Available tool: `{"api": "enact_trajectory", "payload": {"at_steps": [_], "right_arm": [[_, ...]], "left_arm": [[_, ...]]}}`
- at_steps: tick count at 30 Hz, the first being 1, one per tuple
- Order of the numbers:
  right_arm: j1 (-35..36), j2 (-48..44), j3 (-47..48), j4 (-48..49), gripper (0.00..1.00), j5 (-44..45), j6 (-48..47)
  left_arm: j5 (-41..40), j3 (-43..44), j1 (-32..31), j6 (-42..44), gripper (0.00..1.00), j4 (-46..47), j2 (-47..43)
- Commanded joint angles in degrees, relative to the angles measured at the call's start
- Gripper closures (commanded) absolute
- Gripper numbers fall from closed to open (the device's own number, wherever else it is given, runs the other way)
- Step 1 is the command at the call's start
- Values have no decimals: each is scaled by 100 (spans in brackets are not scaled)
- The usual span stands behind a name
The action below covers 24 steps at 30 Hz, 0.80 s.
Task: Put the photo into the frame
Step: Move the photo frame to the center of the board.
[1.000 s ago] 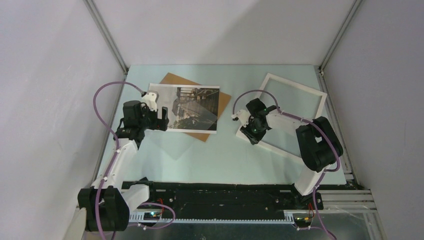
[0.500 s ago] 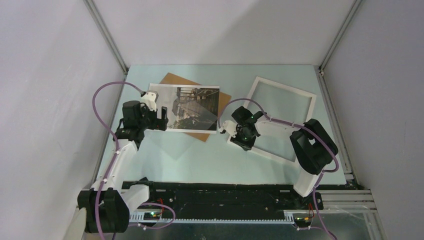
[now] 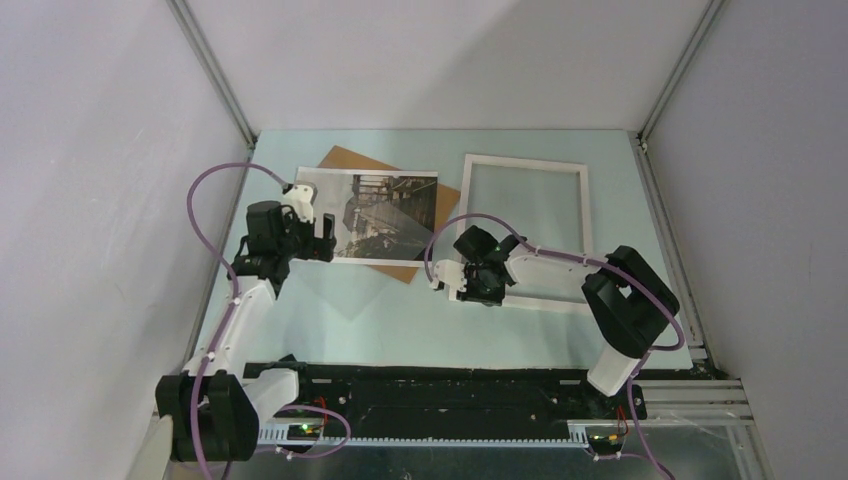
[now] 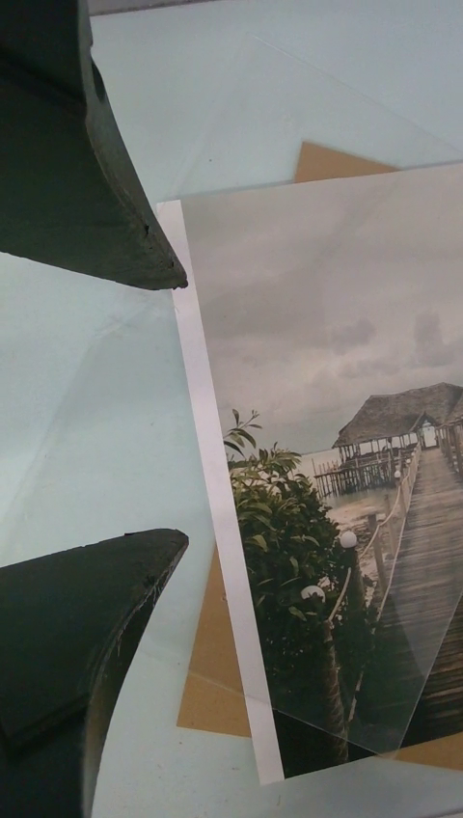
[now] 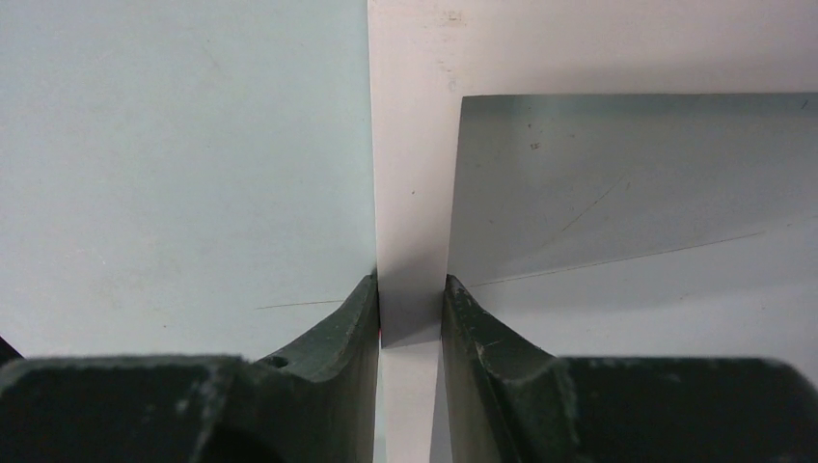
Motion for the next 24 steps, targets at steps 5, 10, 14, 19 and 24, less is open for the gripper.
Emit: {"api": "enact_trajectory", "payload": {"at_steps": [5, 10, 14, 19, 24], "right_arm": [[-127, -160, -234, 194, 42, 129, 110], [-348, -490, 260, 39, 17, -224, 776], [-512, -512, 1134, -43, 1, -580, 1354], [-589, 55, 2128, -20, 1, -950, 2067], [-764, 1260, 3767, -317, 0, -1609, 2777]], "left_arm": [[-440, 183, -38, 134, 2, 93, 299], [-1115, 511, -43, 44, 2, 16, 787], [-1168, 885, 271, -184, 2, -379, 1366], [-396, 1365, 876, -321, 2, -1272, 2085], [-369, 1355, 972, -167, 2, -1686, 2312]]}}
